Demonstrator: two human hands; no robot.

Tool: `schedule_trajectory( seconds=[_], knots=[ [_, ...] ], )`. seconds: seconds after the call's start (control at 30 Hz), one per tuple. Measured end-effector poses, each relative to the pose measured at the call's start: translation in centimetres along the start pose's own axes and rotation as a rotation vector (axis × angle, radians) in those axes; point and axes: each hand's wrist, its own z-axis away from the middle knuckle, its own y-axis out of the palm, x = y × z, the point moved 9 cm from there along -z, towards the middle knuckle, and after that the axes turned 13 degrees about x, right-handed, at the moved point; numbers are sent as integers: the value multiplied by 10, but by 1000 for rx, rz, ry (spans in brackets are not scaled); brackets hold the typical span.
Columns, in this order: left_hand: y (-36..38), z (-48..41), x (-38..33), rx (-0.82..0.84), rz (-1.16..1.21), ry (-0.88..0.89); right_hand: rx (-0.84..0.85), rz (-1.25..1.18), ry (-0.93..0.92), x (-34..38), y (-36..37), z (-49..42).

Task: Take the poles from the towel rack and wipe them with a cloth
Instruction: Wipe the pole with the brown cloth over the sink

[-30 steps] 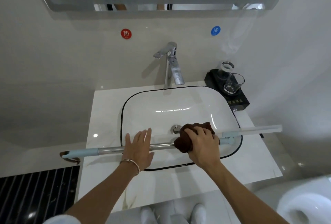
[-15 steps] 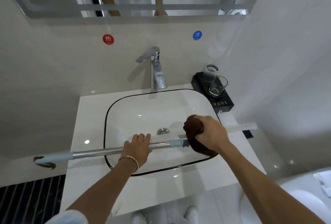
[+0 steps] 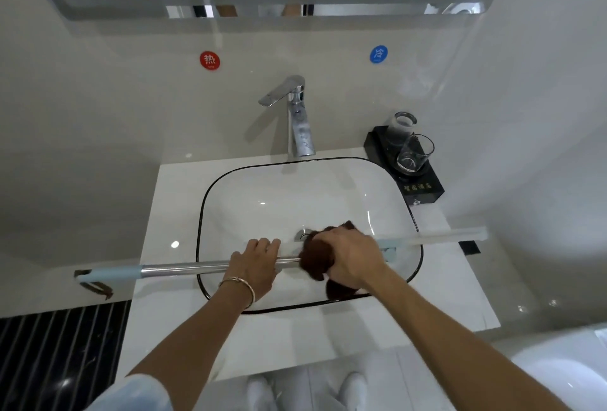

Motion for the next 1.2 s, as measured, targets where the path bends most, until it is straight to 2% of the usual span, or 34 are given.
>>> schedule_trajectory(
  seconds=[0.13, 0.2, 0.33, 0.43, 0.5, 0.63, 0.83, 1.07, 1.2],
  knots=[
    [3, -2, 1, -31, 7, 9, -7, 37, 267, -92, -28, 21],
    [5, -4, -1, -28, -6, 6, -6, -80, 313, -112, -31, 31],
    [2, -2, -4, -18, -4, -30, 38, -199, 132, -51, -15, 14],
    [2, -1, -3, 13, 2, -45, 55, -36, -58, 20, 13, -8],
    [2, 0, -3, 21, 18, -40, 46, 42, -91, 38, 25, -14],
    [0, 1, 2, -2, 19, -13, 34, 81, -54, 10, 12, -6],
    [2, -1, 4, -3, 16, -21, -27, 83, 209, -102, -26, 27],
    [0, -3, -4, 97, 5, -133, -288, 63, 123, -97, -6, 36],
    [-20, -13, -74, 31, 29, 39, -139, 72, 138, -104, 5, 33]
  ],
)
